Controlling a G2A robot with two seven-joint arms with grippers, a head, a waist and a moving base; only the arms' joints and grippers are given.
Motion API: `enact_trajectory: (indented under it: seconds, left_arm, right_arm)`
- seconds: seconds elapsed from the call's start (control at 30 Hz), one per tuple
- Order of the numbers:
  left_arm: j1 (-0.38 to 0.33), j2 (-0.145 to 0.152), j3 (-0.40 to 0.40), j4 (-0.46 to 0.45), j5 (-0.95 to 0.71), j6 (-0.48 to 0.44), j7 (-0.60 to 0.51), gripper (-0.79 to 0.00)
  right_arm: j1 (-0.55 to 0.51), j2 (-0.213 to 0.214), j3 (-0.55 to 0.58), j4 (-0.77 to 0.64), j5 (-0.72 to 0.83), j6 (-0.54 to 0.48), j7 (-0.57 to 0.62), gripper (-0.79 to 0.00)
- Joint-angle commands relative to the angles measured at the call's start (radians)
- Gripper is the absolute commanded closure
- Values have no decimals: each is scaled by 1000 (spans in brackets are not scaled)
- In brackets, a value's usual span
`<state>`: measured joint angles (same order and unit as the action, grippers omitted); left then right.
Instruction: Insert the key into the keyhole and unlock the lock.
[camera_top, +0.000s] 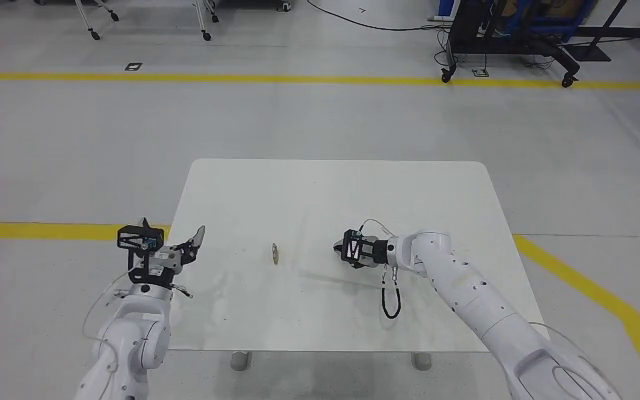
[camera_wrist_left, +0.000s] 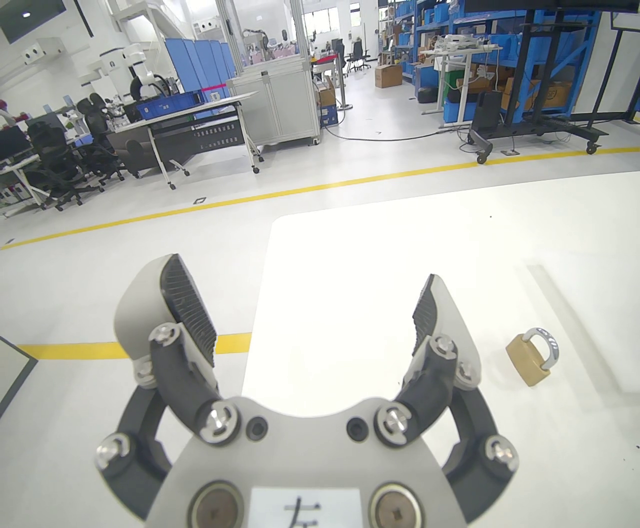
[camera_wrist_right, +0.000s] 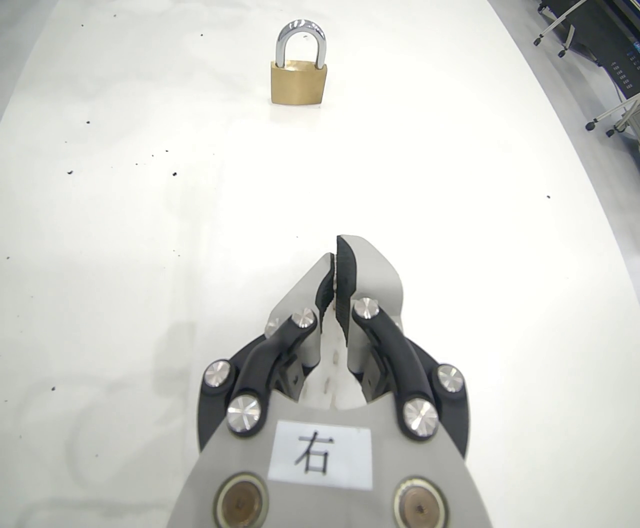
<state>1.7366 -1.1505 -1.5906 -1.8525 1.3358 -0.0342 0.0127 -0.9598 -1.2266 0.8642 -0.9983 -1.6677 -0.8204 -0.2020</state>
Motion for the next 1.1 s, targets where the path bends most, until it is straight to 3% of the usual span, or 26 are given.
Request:
enact_trajectory:
  seconds: [0.0, 0.17, 0.37, 0.5, 0.9, 1.07]
  left_arm:
    - [-5, 0, 15, -44, -13, -45, -22, -785]
    - [-141, -5, 140, -62, -16, -178, -133, -785]
    - [-391, -36, 376, 119, 3, -223, -258, -785]
    - [-504, -62, 499, 251, 38, -203, -267, -785]
    - [-671, -113, 701, 479, 231, -188, -285, -785]
    - [-718, -128, 764, 556, 319, -234, -384, -785]
  right_arm:
    - [0, 0, 0, 0, 0, 0, 0, 0]
    - [0, 0, 0, 0, 0, 0, 0, 0]
    - [0, 0, 0, 0, 0, 0, 0, 0]
    - [0, 0, 0, 0, 0, 0, 0, 0]
    - [0, 0, 0, 0, 0, 0, 0, 0]
    - [0, 0, 0, 0, 0, 0, 0, 0]
